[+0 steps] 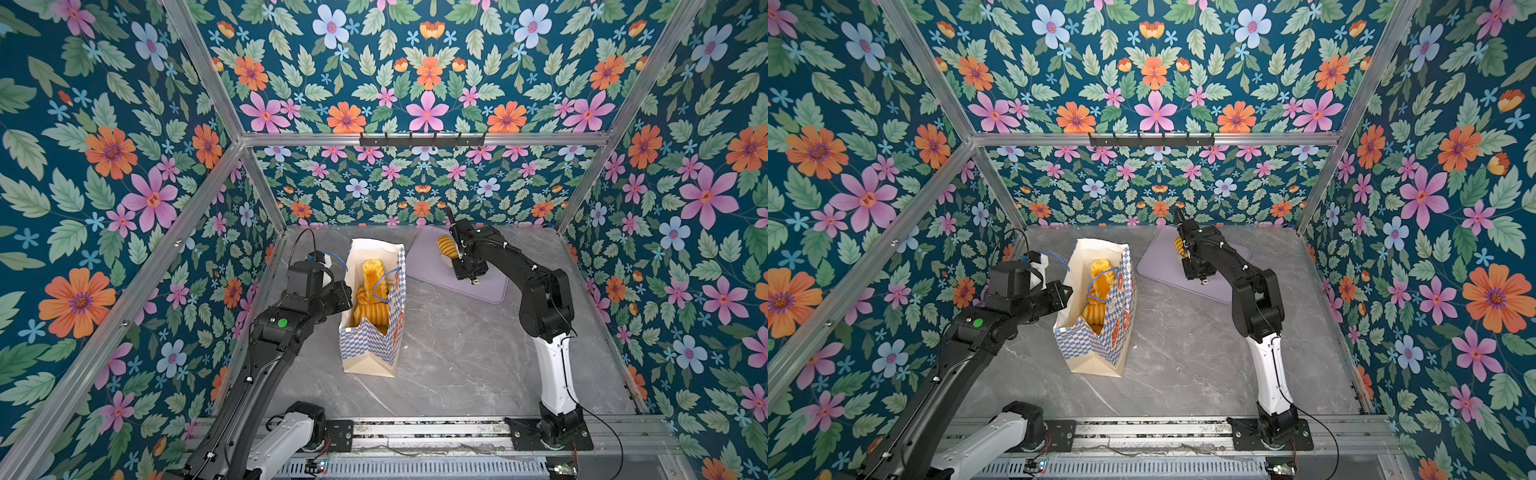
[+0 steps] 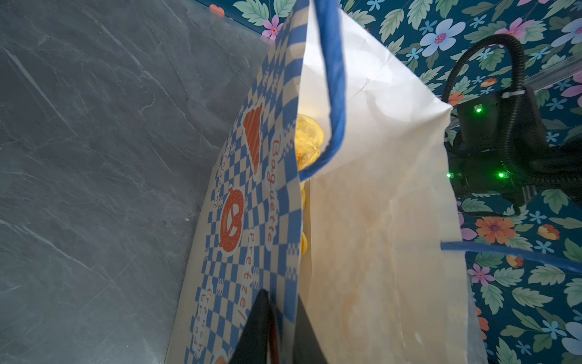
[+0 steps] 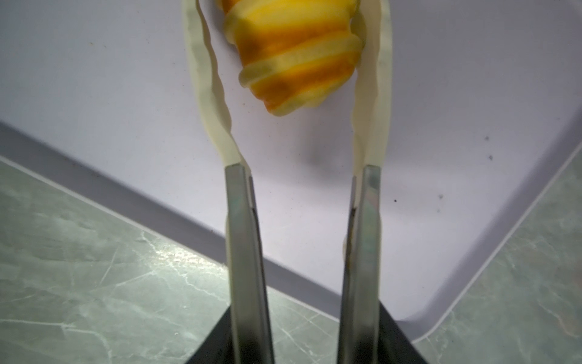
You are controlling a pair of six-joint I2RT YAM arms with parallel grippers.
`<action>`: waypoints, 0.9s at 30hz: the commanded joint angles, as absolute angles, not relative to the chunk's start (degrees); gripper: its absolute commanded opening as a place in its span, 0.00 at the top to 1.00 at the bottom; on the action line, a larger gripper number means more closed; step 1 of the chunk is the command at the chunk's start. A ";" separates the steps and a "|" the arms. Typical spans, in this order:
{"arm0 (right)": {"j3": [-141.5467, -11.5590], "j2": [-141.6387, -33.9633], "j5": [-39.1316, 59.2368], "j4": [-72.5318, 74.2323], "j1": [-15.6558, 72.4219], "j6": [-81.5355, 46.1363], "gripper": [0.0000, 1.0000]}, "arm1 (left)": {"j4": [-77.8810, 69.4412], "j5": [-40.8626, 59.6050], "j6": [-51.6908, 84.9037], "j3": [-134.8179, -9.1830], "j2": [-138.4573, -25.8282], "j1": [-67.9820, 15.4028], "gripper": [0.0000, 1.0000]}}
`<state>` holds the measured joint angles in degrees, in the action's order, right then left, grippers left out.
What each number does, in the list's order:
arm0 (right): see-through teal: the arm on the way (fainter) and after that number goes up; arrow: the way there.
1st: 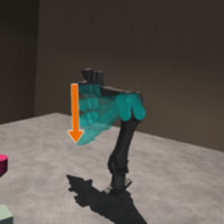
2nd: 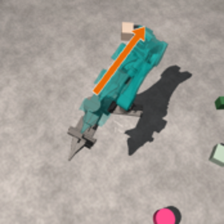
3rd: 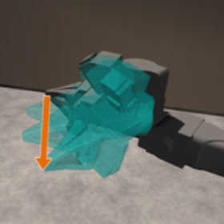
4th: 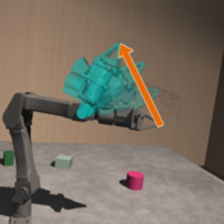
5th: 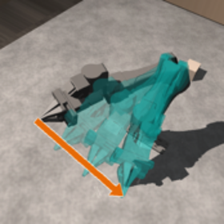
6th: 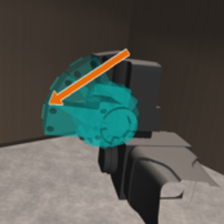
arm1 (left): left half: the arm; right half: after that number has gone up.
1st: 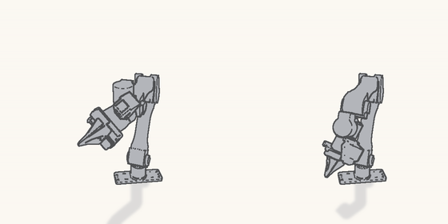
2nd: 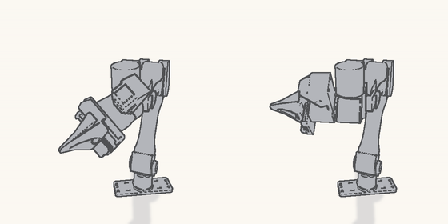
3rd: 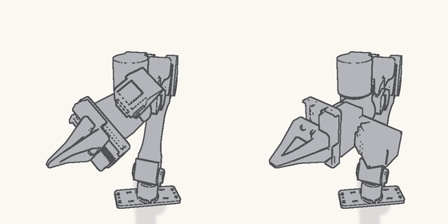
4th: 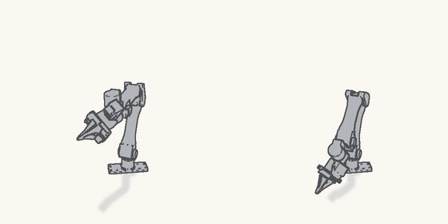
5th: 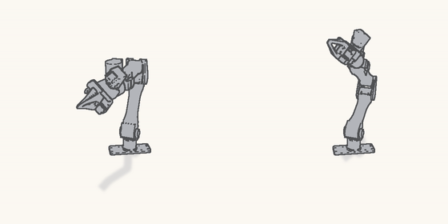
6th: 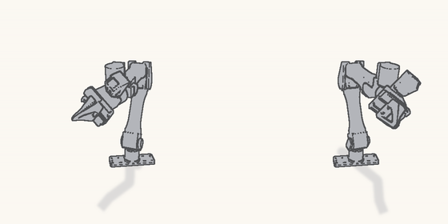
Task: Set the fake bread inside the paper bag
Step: 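Close the right tongs around the striped yellow roll on the tray, then lift the striped roll off the tray with the right tongs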
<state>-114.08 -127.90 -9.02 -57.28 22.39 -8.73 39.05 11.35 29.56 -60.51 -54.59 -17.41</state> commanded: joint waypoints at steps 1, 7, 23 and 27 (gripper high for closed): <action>-114.85 -128.03 -9.16 -57.66 22.42 -8.87 0.55 | 39.29 10.55 28.74 -61.08 -54.49 -17.36 0.85; -113.50 -126.56 -9.23 -57.43 22.50 -9.21 0.65 | 39.51 10.31 28.68 -61.34 -54.31 -17.36 0.85; -105.42 -111.99 -6.12 -54.69 22.58 -12.21 0.72 | 39.54 10.28 28.74 -61.43 -53.62 -17.34 0.85; -104.19 -108.10 -5.97 -54.80 23.24 -12.74 0.73 | 39.54 10.31 28.74 -61.43 -53.52 -17.36 0.85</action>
